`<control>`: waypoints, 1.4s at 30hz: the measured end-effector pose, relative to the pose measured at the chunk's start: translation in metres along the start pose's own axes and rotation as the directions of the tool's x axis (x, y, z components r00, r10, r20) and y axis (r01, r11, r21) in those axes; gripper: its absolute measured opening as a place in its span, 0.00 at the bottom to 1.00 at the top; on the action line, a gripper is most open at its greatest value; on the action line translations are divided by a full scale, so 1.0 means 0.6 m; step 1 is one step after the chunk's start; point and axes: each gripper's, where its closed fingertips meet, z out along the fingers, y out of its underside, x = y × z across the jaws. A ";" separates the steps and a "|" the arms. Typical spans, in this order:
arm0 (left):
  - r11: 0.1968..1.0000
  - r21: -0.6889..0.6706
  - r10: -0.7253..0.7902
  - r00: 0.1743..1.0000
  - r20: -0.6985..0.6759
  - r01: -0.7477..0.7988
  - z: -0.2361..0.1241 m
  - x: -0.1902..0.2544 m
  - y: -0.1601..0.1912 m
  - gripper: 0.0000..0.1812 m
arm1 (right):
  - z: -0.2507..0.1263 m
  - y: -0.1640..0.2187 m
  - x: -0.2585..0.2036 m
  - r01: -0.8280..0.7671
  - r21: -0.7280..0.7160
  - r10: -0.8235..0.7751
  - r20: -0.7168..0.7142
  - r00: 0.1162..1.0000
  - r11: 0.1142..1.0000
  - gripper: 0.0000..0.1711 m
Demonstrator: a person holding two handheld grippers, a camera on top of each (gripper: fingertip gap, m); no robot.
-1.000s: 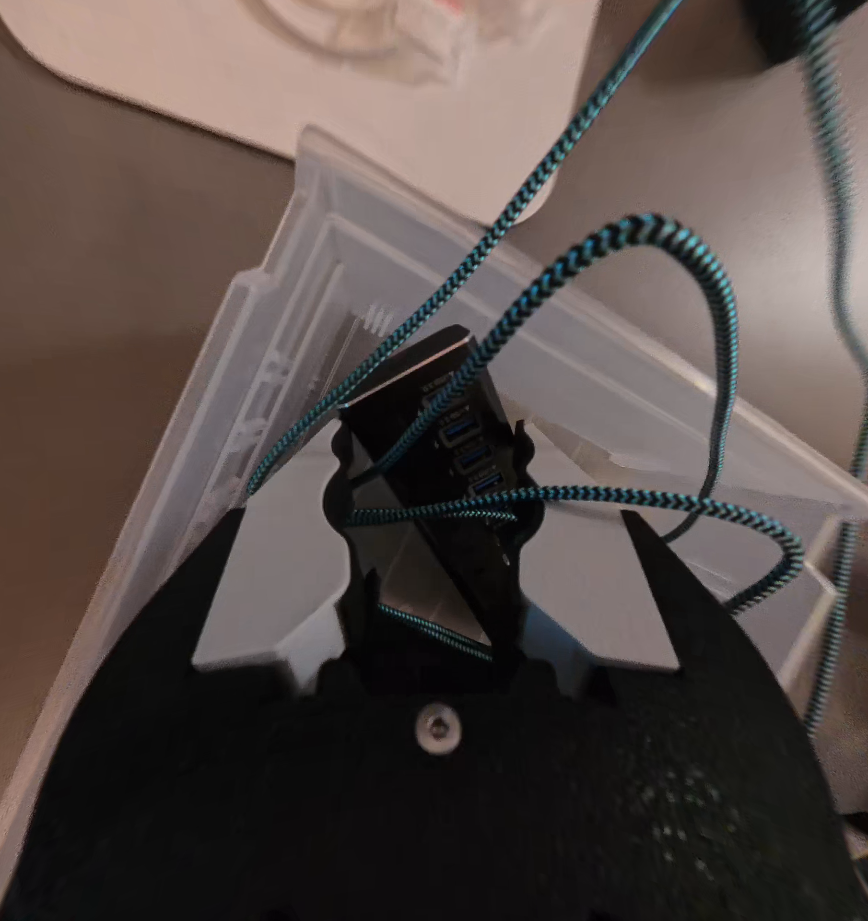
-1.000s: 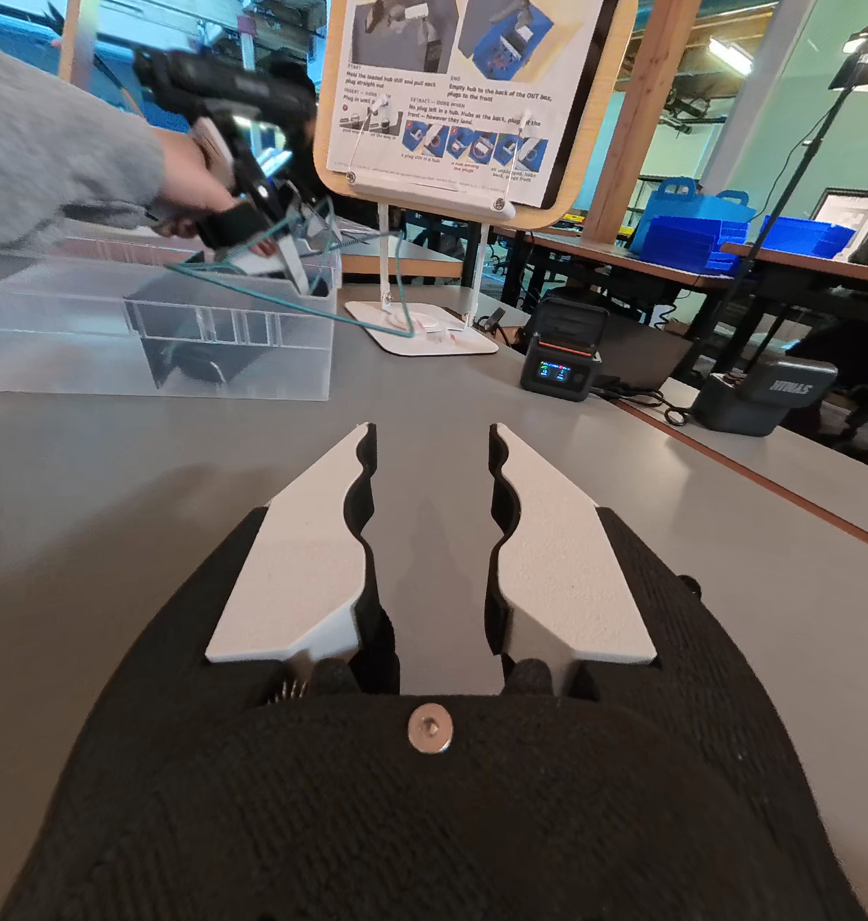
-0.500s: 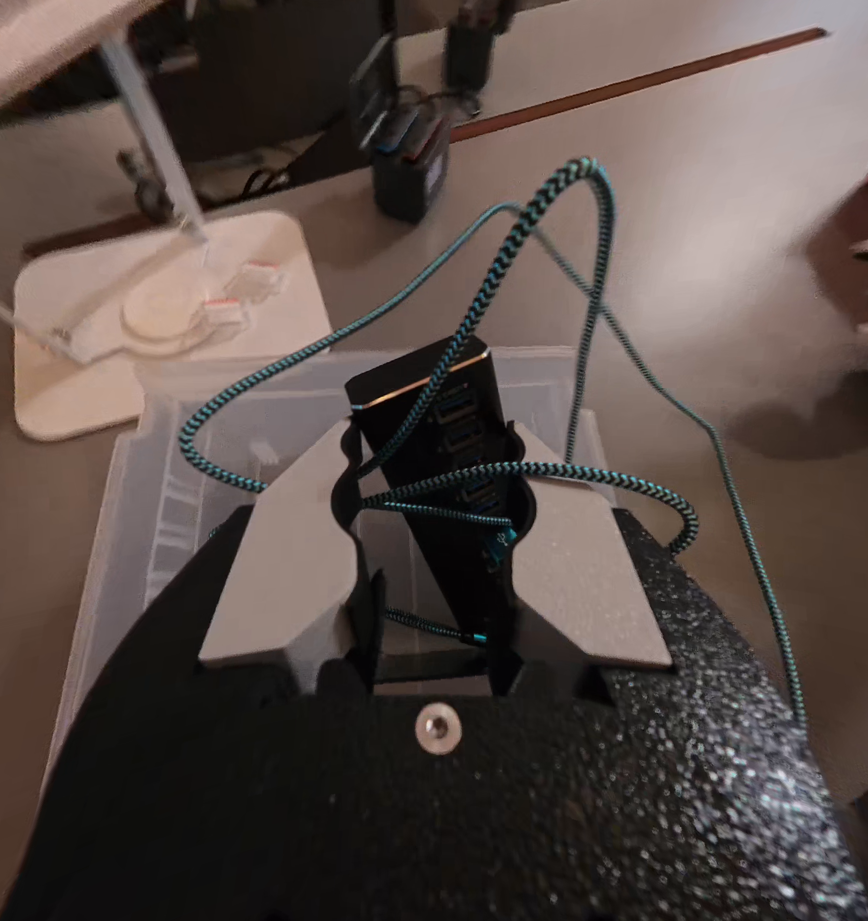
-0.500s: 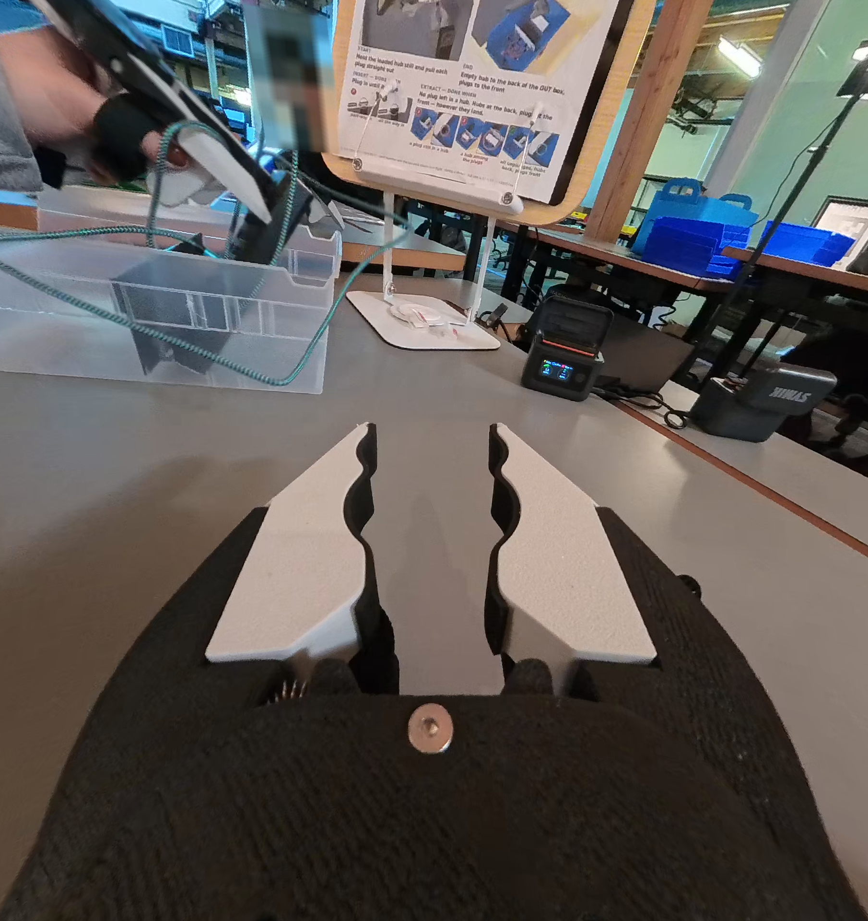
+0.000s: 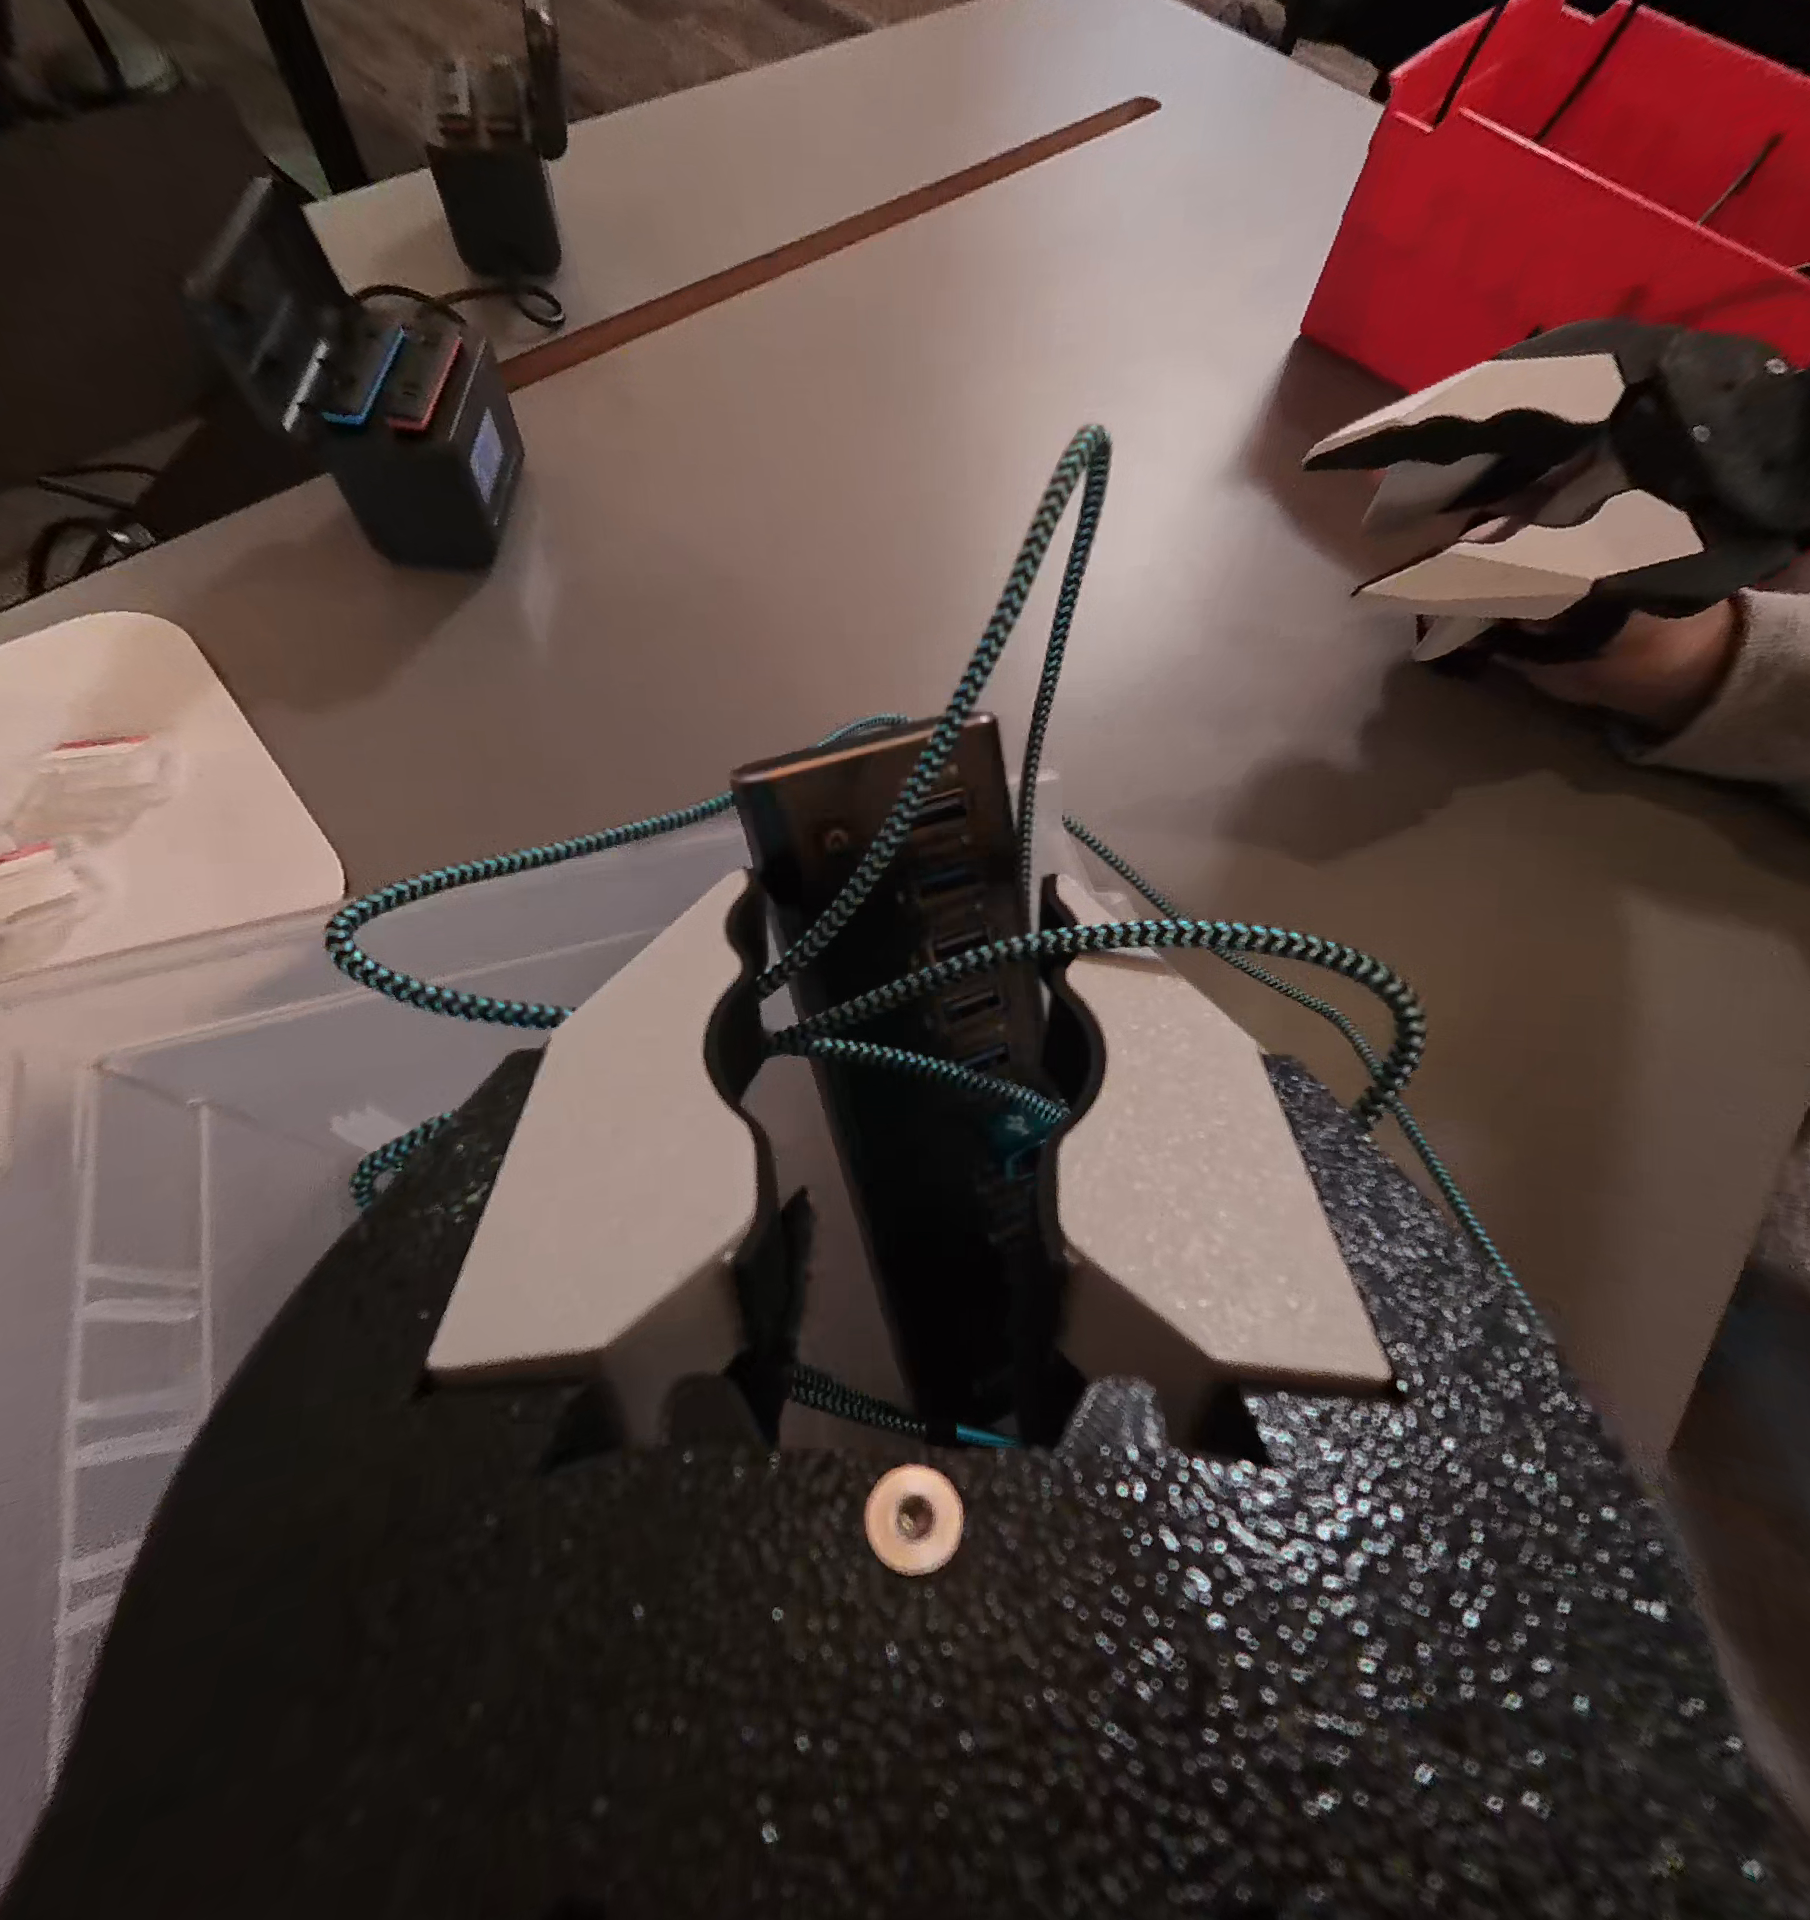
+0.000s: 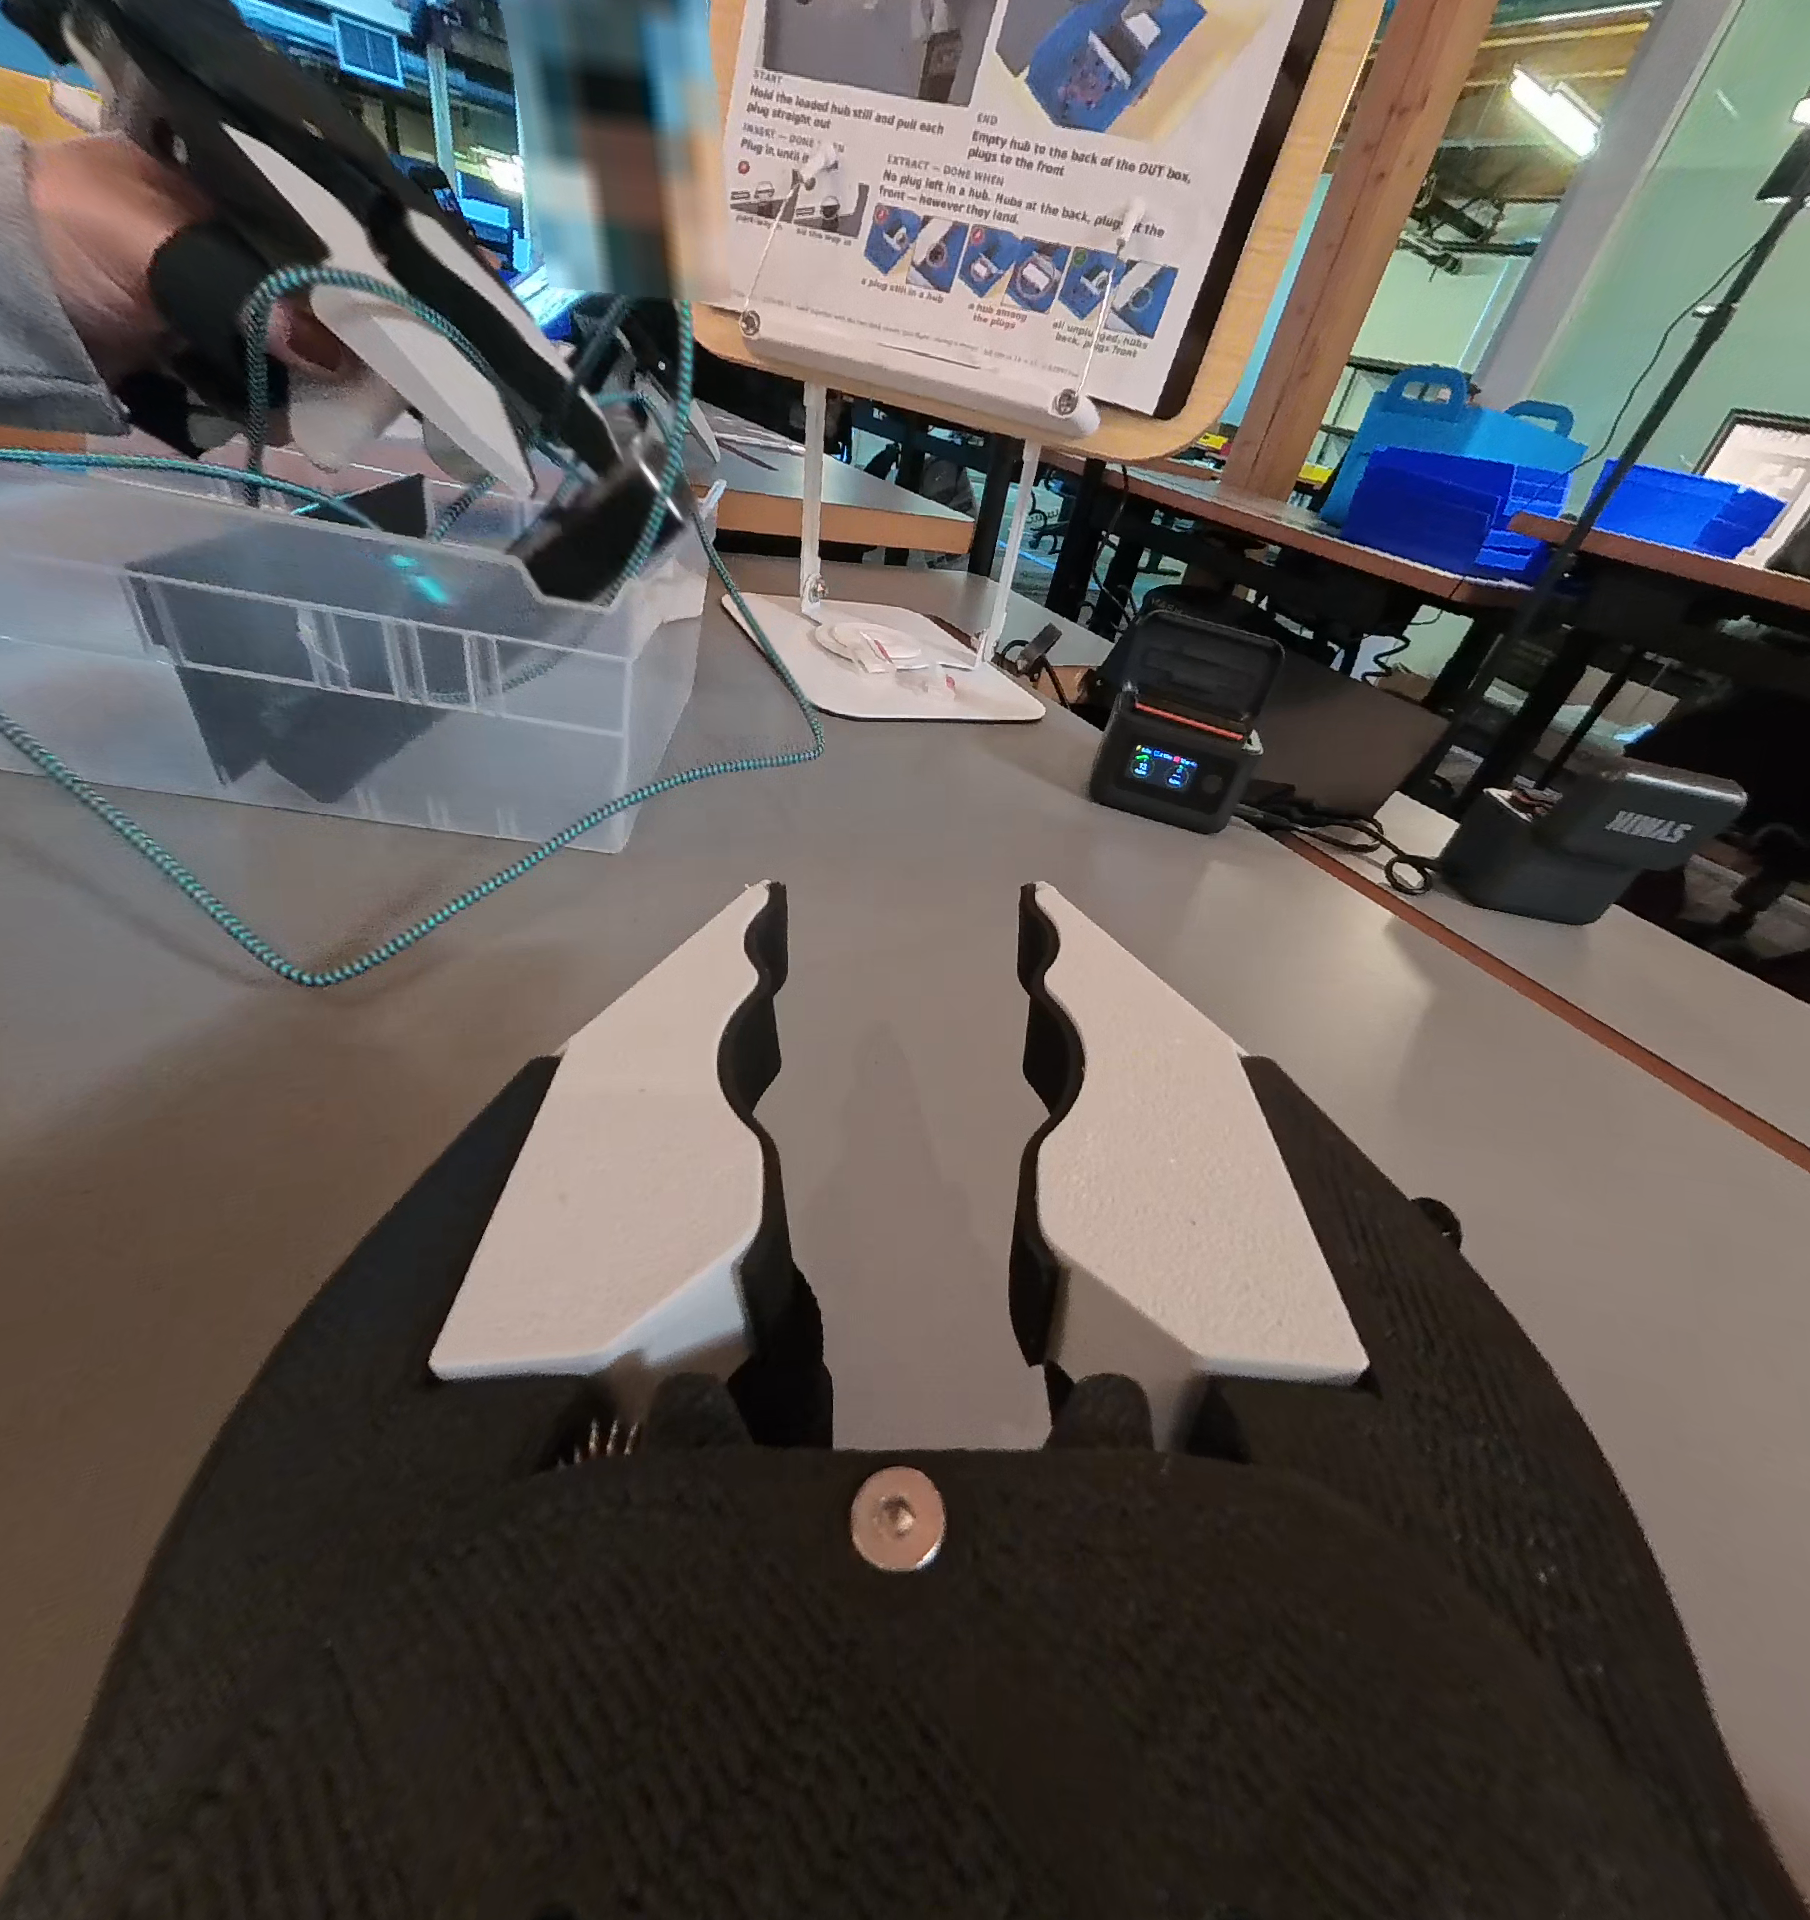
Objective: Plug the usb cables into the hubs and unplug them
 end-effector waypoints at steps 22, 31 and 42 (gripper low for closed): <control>0.917 -0.354 -0.011 0.899 0.438 0.184 0.035 -0.061 0.063 0.40 | -0.001 0.001 -0.003 0.019 -0.005 -0.019 0.002 1.000 1.000 0.25; 0.889 -0.268 -0.239 0.874 0.423 0.372 0.026 -0.101 0.074 0.35 | -0.001 0.001 -0.004 0.021 -0.007 -0.021 0.004 1.000 1.000 0.25; 0.992 0.093 -0.126 0.765 0.631 0.086 -0.126 -0.165 -0.075 0.33 | 0.001 0.002 -0.003 0.024 -0.009 -0.024 0.003 1.000 1.000 0.25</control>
